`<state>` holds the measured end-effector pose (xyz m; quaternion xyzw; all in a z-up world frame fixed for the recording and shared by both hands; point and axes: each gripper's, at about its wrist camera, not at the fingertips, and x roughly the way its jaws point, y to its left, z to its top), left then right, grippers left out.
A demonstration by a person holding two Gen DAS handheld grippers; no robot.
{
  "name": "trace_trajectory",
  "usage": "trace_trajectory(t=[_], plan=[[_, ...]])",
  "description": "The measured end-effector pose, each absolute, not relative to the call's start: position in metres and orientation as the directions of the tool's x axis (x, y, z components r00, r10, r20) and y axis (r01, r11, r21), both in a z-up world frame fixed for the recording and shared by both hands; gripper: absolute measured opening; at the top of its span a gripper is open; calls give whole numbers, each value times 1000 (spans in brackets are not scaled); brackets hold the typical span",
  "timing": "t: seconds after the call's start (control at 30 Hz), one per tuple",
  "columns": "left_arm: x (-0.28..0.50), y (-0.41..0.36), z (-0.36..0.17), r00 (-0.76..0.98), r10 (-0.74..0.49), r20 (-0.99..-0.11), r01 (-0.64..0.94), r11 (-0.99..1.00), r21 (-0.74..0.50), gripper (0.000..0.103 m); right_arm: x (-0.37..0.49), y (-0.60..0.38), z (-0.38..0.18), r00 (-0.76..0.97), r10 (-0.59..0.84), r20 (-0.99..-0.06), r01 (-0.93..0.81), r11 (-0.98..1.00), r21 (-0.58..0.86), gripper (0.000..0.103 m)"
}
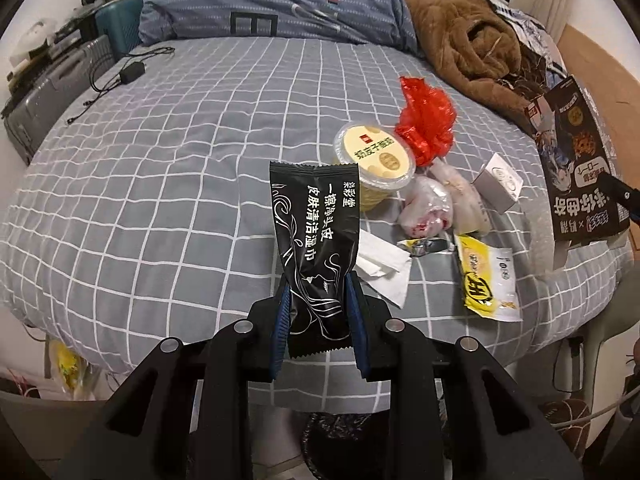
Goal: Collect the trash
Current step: 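Lift both held items and carry them down toward the black trash bin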
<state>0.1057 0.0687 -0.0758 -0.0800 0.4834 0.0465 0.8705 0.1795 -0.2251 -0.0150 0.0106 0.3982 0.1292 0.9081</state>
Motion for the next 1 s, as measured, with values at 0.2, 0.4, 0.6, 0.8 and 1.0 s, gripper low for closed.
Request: trace_trajectory(t=[0.2,0.4,0.6,0.8,1.0], plan=[[90,59,-62,550,-5,-835,-147,984,-102,26,155,-229,-6,650,251,-718,-238,964,121,47],[70,48,-48,571,-18,-821,-134,984,-115,26,123,-232,0,652,259,-712,-247,961,124,47],[45,35,-36,595,-41,-803,-111,985,-133,26,90,-236,5,655,266,-707,-251,959,128,47],[22,22,-27,612,-51,-789,-95,986,-138,26,57,-240,8,655,272,-705,-259,957,129,47],[-4,11,-24,618,-66,-783,-82,986,-148,26,29,-242,6,651,275,-707,-267,955,126,47]])
